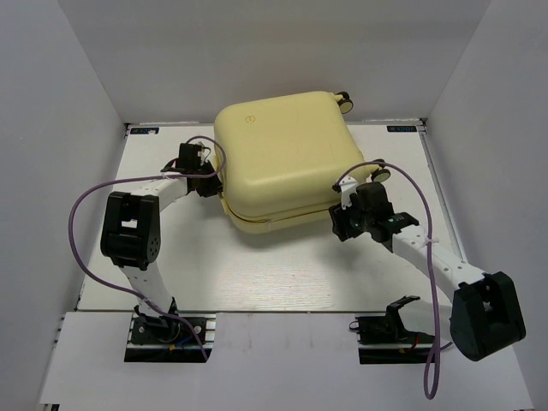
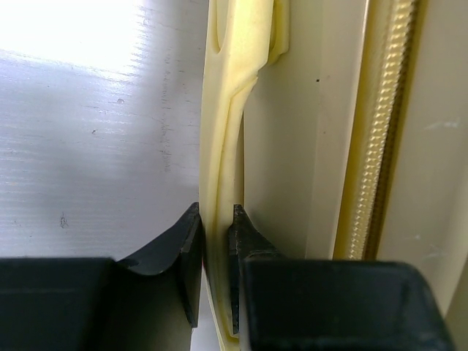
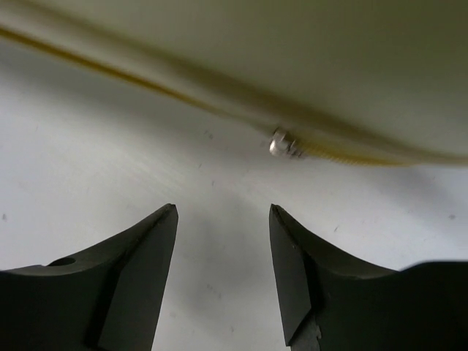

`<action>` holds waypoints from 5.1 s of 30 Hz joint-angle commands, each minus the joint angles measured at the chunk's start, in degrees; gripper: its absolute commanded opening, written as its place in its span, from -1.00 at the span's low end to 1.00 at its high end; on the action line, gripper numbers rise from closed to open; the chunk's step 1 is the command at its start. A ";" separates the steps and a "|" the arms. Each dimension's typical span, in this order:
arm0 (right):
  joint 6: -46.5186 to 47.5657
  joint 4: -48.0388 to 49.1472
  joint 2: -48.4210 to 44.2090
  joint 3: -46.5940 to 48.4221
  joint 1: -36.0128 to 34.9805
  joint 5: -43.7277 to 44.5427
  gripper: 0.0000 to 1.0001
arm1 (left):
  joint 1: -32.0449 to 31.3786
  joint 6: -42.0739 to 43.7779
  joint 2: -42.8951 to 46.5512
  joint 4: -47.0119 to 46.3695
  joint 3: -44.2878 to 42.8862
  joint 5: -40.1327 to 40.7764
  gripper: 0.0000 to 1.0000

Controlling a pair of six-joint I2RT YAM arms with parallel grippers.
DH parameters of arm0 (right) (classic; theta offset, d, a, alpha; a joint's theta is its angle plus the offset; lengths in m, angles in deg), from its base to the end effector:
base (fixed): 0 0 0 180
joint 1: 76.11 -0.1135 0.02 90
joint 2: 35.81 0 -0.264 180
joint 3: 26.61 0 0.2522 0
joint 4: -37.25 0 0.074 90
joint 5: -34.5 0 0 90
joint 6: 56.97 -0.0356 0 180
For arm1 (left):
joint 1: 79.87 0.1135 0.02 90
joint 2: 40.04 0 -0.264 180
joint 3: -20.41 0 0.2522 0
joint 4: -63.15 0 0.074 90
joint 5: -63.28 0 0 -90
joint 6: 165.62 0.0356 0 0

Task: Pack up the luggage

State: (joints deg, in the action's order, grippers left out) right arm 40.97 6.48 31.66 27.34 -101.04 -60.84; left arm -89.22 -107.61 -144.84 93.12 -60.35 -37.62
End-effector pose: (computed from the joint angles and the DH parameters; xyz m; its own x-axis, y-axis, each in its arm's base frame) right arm 0.2184 0.1052 0.2220 -0.5608 -0.4124 -0.7179 -0.5630 0.8258 -0.0345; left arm 0.3756 -0.0687 0.1778 -0.8197 -0.3922 -0.4173 -0.1947 0.8761 -0.4411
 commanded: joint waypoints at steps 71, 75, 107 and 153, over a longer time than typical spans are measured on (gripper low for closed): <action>-14.53 63.05 31.67 6.22 28.00 -2.39 -1.00 | 14.43 11.24 -19.39 26.94 -27.02 5.89 -0.99; -16.99 65.26 35.10 9.72 30.63 -5.18 -1.00 | 15.49 11.42 -22.12 29.23 -32.74 5.62 -0.99; -18.74 39.33 68.23 56.32 39.52 -33.77 -1.00 | 16.64 11.16 -22.56 32.49 -33.90 9.14 -0.99; -17.09 69.07 33.88 8.76 11.31 -34.30 -1.00 | 17.60 15.21 -32.41 37.22 -57.96 4.90 1.00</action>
State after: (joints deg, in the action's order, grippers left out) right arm 23.97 71.08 69.62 34.92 -87.47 -94.70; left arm -71.56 -89.97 -178.10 125.93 -115.32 -40.68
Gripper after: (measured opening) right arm 0.011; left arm 0.982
